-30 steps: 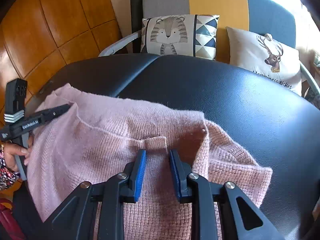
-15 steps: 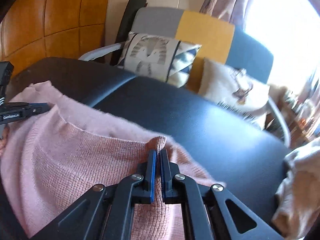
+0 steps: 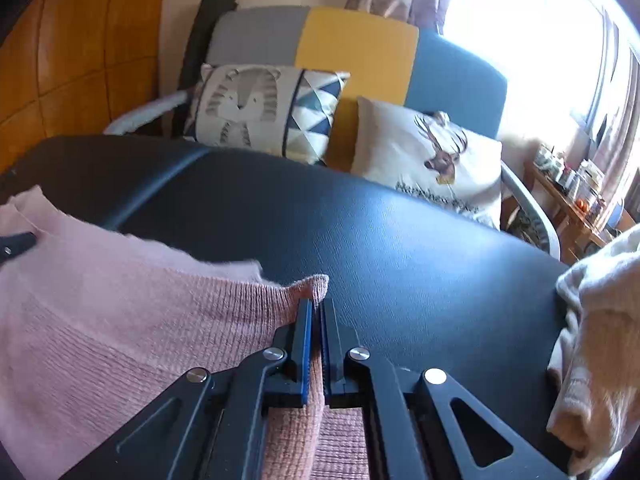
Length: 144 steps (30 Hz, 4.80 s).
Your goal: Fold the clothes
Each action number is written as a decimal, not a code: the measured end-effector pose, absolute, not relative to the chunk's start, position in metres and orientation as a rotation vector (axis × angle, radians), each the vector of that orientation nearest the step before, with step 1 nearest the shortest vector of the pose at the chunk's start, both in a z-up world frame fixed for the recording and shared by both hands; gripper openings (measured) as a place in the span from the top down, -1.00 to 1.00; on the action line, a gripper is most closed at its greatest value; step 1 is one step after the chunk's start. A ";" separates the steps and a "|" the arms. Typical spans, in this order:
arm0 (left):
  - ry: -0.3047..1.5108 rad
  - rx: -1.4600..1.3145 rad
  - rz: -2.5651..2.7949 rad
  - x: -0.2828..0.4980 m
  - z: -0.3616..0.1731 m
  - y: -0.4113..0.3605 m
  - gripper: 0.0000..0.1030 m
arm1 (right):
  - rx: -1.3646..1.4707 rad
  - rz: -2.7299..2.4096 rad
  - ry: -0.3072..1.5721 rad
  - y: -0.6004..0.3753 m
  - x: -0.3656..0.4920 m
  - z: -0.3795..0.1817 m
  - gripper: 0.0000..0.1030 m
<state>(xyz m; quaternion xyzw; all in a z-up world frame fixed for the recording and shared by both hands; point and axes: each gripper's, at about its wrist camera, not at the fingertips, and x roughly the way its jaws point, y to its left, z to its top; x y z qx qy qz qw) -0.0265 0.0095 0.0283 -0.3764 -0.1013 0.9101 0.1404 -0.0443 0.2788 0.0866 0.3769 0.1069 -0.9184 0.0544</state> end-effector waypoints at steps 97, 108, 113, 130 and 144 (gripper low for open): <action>0.370 -0.874 2.181 0.139 0.029 0.195 0.77 | 1.150 -2.872 -0.384 0.300 0.185 0.042 0.97; 0.150 -0.789 2.456 0.147 0.066 0.083 0.77 | 1.047 -2.697 -0.382 0.262 0.160 0.080 0.67; 0.066 -0.842 2.660 0.129 0.062 0.023 0.77 | 0.986 -2.553 -0.150 0.198 0.126 0.089 0.67; -0.028 -1.023 2.714 0.098 0.025 -0.028 0.71 | 1.037 -2.502 -0.114 0.163 0.065 0.054 0.81; -0.037 -1.130 2.697 0.046 0.025 -0.028 0.70 | 1.060 -2.518 0.022 0.154 0.048 0.065 0.66</action>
